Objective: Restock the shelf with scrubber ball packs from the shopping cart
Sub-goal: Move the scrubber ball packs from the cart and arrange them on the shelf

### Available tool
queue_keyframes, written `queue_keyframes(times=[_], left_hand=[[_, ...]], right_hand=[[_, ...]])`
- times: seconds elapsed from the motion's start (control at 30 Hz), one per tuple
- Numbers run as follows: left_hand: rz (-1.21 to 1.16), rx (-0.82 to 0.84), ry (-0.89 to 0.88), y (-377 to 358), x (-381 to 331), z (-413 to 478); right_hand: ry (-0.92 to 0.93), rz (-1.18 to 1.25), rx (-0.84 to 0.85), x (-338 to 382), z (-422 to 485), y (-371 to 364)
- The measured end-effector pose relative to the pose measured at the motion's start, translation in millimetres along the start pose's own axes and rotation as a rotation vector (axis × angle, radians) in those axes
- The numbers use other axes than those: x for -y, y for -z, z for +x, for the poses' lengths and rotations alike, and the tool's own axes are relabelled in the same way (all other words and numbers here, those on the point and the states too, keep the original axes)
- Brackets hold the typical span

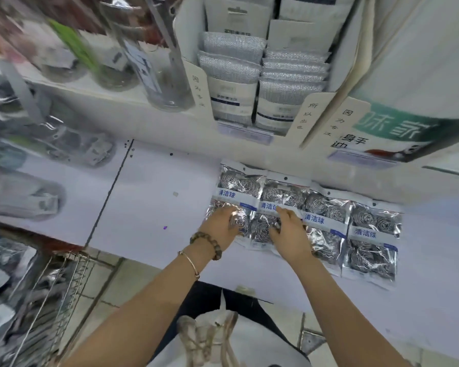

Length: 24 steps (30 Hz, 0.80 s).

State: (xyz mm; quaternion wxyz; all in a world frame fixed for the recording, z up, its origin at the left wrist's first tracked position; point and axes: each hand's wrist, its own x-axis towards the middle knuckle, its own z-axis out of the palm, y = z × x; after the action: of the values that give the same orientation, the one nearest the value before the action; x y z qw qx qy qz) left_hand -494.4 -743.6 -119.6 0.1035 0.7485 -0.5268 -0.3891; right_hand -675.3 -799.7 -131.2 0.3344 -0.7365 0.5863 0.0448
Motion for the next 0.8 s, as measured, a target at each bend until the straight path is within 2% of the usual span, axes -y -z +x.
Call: queue_keyframes(times=[0.17,0.43,0.63,0.8], left_hand=[[-0.203,-0.176,0.135,22,17,-44],[-0.359,-0.513,0.375,43,70,-130],[-0.440,-0.728,0.543,62,122,-206],[-0.494,-0.843,0.689,69,172,-281]], right_hand=[[0.212,0.075,0.000,36,-8,0],[0.468,0.159,0.139,120,-23,-22],[0.737,0.031,0.250,193,-61,-63],[0.871,-0.052,0.328,256,-106,-114]])
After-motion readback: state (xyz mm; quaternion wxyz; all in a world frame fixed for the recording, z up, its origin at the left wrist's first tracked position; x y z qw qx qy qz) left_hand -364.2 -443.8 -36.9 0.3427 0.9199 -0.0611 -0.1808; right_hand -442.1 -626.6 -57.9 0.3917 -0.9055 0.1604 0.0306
